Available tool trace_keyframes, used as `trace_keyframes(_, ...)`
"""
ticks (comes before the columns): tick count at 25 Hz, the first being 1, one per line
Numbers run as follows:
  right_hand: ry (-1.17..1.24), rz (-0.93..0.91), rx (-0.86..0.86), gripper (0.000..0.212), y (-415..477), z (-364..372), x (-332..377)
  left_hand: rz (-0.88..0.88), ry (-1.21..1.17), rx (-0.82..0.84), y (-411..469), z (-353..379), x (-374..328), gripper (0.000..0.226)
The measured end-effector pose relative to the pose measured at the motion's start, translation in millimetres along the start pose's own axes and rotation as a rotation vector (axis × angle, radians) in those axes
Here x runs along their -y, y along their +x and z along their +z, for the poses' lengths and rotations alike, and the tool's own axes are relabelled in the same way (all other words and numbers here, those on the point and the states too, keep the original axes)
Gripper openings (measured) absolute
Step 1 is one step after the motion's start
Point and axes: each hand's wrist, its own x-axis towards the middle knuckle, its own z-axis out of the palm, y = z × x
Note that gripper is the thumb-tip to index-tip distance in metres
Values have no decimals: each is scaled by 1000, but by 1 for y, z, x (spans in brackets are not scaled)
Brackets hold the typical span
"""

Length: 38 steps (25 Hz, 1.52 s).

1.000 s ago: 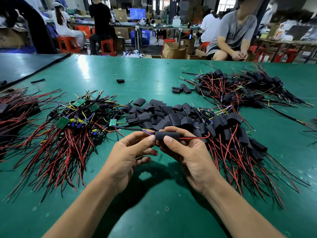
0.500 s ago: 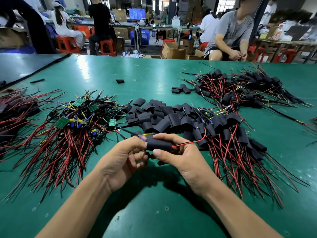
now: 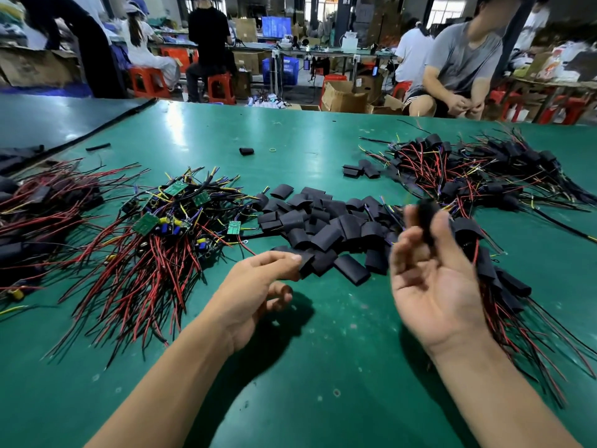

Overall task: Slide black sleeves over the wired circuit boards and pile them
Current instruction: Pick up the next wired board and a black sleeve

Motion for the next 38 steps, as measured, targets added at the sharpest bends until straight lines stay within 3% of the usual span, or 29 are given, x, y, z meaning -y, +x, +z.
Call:
trace_keyframes(3,-18,-96,-115,34,0,4,11,10,-13,-155,8,-10,-1,10)
trace_keyframes(7,-207,-102,-178,47,-4,2,5,34,-79,-222,11,-18,-4,8)
trace_keyframes(11,-415,-166,-172,42,0,-7,-8,137,-125,-333,14,-23,-5,29)
trace_keyframes(15,-843,-245,-103,19,8,-20,-31,186,-182,-382,19,-32,-6,59)
trace_keyframes(18,-1136,-238,7,9,9,-30,-43,170,-123,-378,24,-36,-4,68)
trace_keyframes(21,-1304,-255,86,7,8,-35,-44,177,-11,-412,26,-36,0,52)
trace_keyframes(25,-1321,-249,84,8,9,-36,-44,275,197,-464,23,-34,5,25)
trace_keyframes(28,-1335,-233,89,8,9,-36,-46,347,371,-514,21,-33,6,28)
trace_keyframes(31,-1328,-240,91,7,10,-36,-45,363,548,-453,23,-34,5,34)
trace_keyframes(35,-1340,-251,103,8,11,-38,-47,371,1261,-426,29,-26,9,31)
trace_keyframes(38,-1351,-251,112,7,12,-38,-48,371,1360,-468,27,-20,12,30)
